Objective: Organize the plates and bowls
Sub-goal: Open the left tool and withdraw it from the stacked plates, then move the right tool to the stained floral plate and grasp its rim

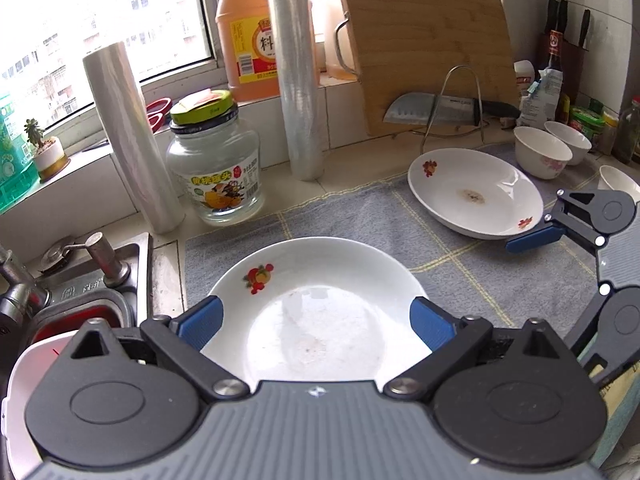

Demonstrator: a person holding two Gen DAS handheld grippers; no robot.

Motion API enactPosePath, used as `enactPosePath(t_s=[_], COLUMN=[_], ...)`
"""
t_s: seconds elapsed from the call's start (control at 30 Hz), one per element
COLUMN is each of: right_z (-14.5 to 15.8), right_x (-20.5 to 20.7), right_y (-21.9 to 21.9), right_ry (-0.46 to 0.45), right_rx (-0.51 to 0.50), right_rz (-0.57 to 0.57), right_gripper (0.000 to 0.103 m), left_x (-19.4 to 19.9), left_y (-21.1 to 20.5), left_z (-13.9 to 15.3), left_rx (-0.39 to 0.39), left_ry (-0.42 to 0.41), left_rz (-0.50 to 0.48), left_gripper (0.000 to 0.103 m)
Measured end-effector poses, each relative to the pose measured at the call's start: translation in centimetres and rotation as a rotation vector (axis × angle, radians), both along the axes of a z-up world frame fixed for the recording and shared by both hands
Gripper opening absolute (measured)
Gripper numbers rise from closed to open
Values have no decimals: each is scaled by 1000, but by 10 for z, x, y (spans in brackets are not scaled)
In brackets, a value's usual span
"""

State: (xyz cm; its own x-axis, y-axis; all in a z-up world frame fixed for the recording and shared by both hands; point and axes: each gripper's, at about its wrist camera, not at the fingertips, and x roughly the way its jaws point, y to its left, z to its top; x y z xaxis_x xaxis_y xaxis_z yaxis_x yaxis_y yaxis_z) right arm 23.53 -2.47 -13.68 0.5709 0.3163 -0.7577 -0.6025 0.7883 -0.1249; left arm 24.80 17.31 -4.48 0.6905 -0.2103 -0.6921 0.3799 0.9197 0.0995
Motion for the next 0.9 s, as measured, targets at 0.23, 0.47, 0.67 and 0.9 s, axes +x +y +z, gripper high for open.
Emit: enactPosePath(t_s=[0.23,0.47,0.67,0.9], right_z=[13,15,9,15], right_x=[-10,-6,13,36], right_y=[-40,-92,-131,-159], right_ry=[25,77,89,75], right_rx=[-12,23,71,109], right_rz=[-178,-271,-255,-178], right_gripper=[103,103,103,103], left_x=[-16,-20,-15,-13], left_y=[-28,-53,-86,-126], left_z=[0,-7,-11,-7], left_rx=[-87,-137,-140,-110], left_ry=[14,56,96,64], left_rz=[-36,-20,69,108], left_gripper=[99,101,102,101])
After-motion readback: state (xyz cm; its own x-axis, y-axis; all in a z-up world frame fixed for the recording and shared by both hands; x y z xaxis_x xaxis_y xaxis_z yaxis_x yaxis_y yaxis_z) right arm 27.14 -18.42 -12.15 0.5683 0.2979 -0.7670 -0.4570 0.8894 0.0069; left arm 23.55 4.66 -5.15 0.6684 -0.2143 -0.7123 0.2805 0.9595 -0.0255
